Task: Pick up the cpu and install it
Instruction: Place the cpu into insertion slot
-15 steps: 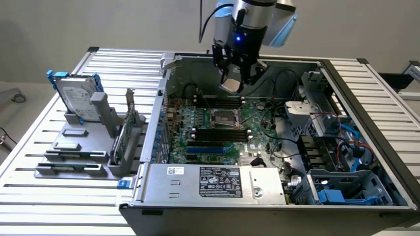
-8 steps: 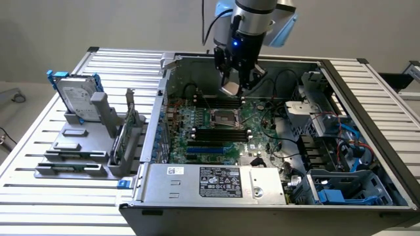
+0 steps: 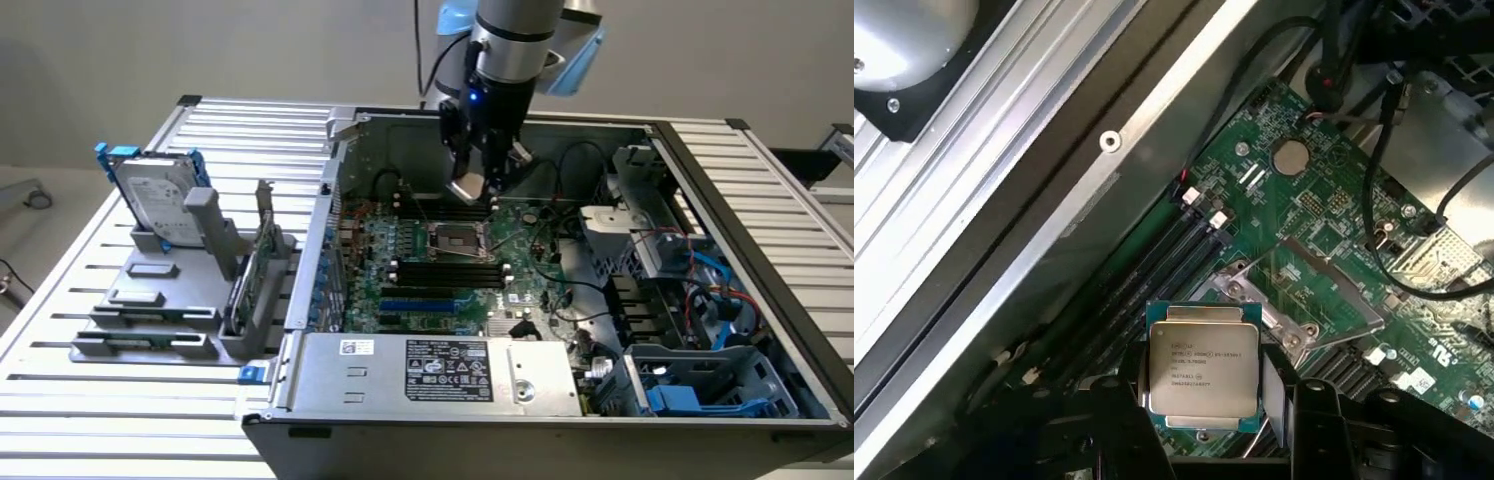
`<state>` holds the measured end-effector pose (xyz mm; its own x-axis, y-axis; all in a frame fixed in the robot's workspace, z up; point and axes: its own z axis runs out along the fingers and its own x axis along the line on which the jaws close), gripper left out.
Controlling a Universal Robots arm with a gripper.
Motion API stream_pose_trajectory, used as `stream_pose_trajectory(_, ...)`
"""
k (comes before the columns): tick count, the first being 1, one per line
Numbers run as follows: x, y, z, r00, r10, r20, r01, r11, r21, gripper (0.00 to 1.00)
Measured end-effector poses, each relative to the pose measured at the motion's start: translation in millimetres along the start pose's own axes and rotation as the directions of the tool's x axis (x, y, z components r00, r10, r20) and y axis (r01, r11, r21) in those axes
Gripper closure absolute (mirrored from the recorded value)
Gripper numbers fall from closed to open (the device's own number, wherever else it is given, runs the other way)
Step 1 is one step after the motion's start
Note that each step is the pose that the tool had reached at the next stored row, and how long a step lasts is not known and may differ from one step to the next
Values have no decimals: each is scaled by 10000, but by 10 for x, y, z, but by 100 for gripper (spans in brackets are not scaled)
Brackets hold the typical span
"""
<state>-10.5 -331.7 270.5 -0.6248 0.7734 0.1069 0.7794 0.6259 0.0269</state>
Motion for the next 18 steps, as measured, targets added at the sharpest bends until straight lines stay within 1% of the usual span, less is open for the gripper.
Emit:
stream_pose_trajectory(3, -4, -1, 36, 9986, 538, 6, -538, 9985, -44, 45)
stream_pose_trajectory(5, -7, -2, 62, 9959, 906, 9, -906, 9959, -75, 45)
stream_pose_trajectory(7, -9, -2, 87, 9920, 1263, 12, -1262, 9919, -107, 45)
stream_pose_trajectory(9, -12, -3, 114, 9868, 1617, 16, -1617, 9867, -142, 45)
stream_pose_trajectory(11, -15, -3, 137, 9804, 1969, 13, -1969, 9803, -165, 45)
stream_pose_trajectory(13, -17, -4, 159, 9726, 2327, 4, -2326, 9724, -179, 45)
stream_pose_trajectory(15, -19, -5, 178, 9632, 2687, -4, -2686, 9630, -200, 45)
stream_pose_trajectory(18, -22, -5, 202, 9472, 3206, -12, -3205, 9469, -245, 45)
